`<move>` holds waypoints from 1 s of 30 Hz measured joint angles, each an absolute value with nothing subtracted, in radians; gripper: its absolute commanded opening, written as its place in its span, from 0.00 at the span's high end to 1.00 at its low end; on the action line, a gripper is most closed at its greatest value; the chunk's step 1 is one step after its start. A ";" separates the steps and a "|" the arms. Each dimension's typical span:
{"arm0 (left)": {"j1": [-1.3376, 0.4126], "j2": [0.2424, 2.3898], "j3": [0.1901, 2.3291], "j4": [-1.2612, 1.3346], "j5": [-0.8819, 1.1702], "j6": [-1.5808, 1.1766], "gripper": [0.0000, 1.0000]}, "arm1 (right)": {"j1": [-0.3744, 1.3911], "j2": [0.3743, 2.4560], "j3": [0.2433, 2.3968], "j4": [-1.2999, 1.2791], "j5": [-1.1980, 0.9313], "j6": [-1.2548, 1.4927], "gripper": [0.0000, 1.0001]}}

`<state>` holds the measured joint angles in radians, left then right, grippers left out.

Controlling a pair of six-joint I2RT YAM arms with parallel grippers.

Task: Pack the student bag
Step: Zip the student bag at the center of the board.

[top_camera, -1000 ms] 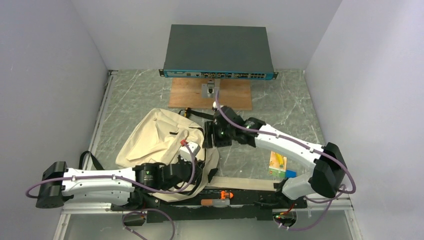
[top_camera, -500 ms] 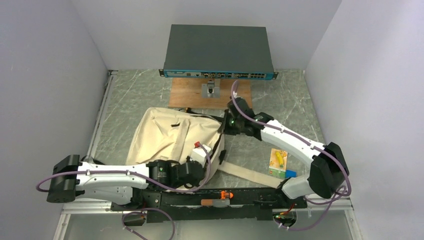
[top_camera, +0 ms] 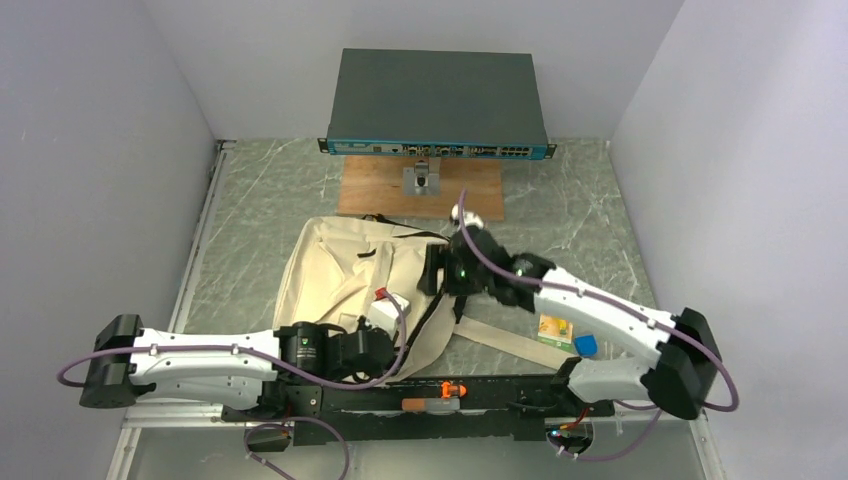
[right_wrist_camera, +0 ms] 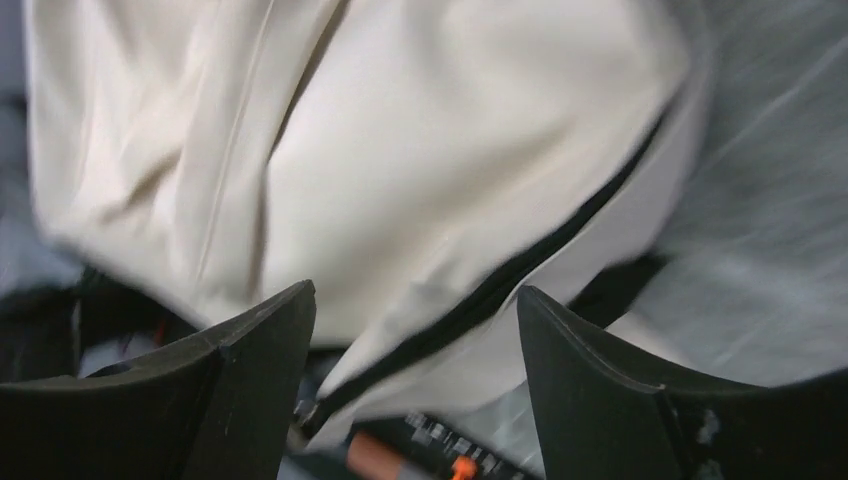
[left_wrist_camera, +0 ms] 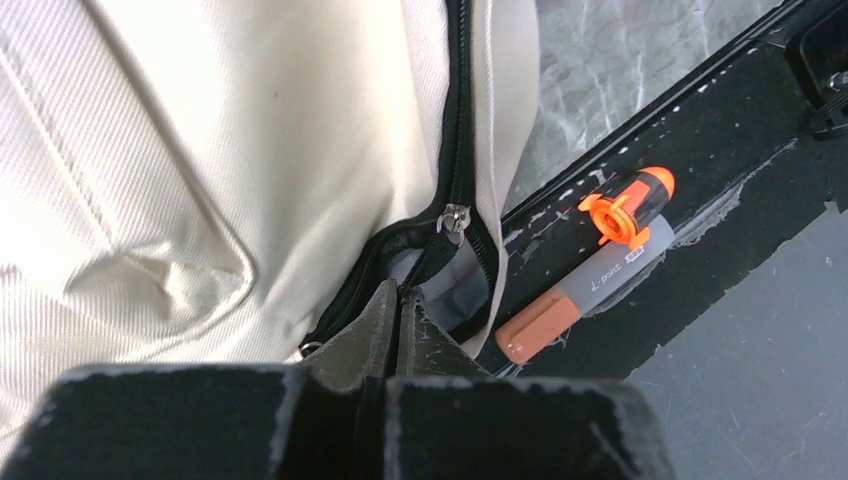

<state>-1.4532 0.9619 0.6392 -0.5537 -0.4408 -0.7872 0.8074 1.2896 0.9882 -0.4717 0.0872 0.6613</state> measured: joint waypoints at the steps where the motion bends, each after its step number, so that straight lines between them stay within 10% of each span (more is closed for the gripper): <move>1: -1.450 0.978 0.649 -0.544 -0.439 -0.771 1.00 | 0.857 1.253 0.947 -0.458 0.084 0.709 0.20; 5: -1.443 1.012 0.691 -0.517 -0.432 -0.716 1.00 | 0.991 1.225 0.842 -0.433 0.072 0.907 0.35; 10: -1.441 1.013 0.708 -0.496 -0.416 -0.691 1.00 | 0.997 1.273 0.799 -0.410 0.118 1.042 1.00; 30: -1.469 0.937 0.598 -0.643 -0.391 -1.136 1.00 | 0.727 1.174 0.717 -0.356 -0.150 0.929 1.00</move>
